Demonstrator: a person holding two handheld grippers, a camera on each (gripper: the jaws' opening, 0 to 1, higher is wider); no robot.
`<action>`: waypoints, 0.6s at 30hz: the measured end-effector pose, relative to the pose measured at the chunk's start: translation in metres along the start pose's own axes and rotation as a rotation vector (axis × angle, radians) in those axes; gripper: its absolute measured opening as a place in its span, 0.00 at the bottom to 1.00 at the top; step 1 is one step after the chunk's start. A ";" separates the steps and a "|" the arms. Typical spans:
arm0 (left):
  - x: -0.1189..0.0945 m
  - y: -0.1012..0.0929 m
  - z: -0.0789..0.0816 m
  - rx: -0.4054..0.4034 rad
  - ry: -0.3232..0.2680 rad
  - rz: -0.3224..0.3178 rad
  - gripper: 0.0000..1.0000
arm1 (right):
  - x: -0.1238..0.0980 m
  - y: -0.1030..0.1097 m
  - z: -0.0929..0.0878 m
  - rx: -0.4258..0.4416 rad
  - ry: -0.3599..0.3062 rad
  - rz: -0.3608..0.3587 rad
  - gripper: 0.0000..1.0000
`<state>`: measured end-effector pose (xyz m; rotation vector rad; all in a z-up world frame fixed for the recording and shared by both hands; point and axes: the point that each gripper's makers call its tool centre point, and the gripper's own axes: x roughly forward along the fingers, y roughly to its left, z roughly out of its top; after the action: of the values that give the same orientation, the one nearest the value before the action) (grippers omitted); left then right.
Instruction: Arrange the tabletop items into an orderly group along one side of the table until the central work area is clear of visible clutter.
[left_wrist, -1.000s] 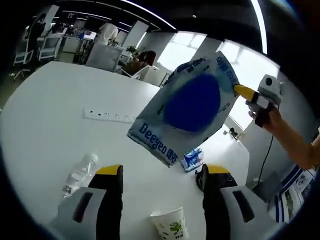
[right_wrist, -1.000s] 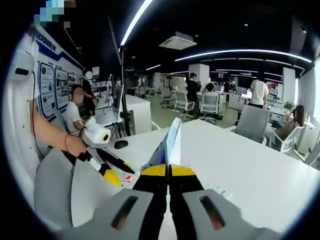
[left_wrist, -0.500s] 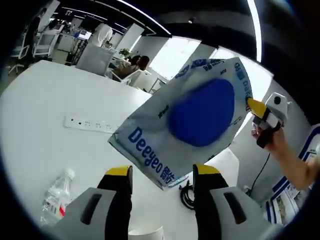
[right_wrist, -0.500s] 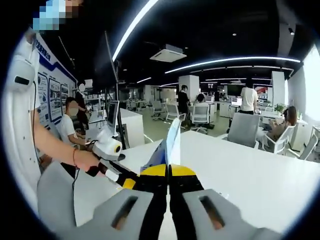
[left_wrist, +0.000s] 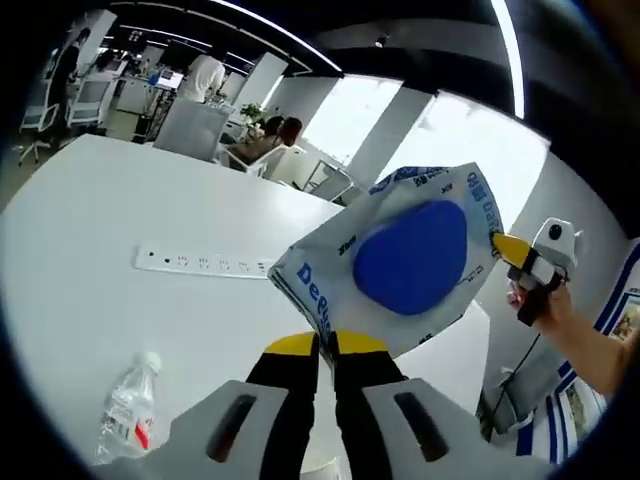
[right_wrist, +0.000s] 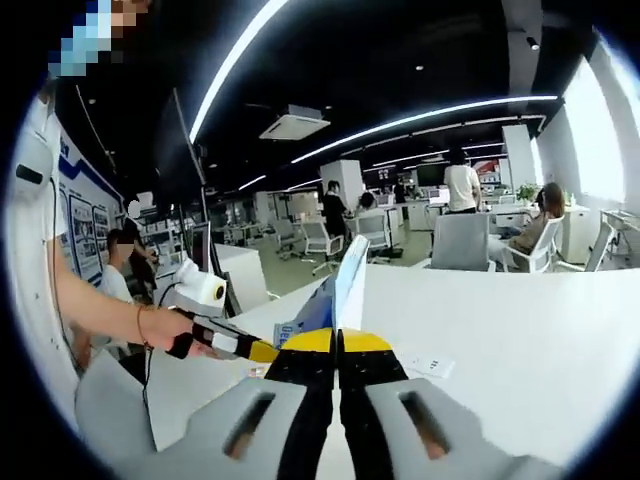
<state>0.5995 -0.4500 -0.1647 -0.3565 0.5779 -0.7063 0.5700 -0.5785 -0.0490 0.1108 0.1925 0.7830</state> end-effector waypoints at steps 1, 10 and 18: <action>0.000 0.000 0.000 0.000 0.002 0.000 0.00 | -0.001 -0.001 -0.003 0.007 -0.003 -0.004 0.00; 0.001 0.006 -0.002 0.118 0.083 0.038 0.00 | -0.005 -0.017 -0.035 0.104 0.010 -0.086 0.00; -0.002 0.016 -0.003 0.146 0.115 0.060 0.00 | 0.000 -0.019 -0.055 0.153 0.011 -0.116 0.00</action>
<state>0.6049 -0.4373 -0.1743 -0.1630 0.6392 -0.7102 0.5711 -0.5905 -0.1058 0.2380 0.2668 0.6533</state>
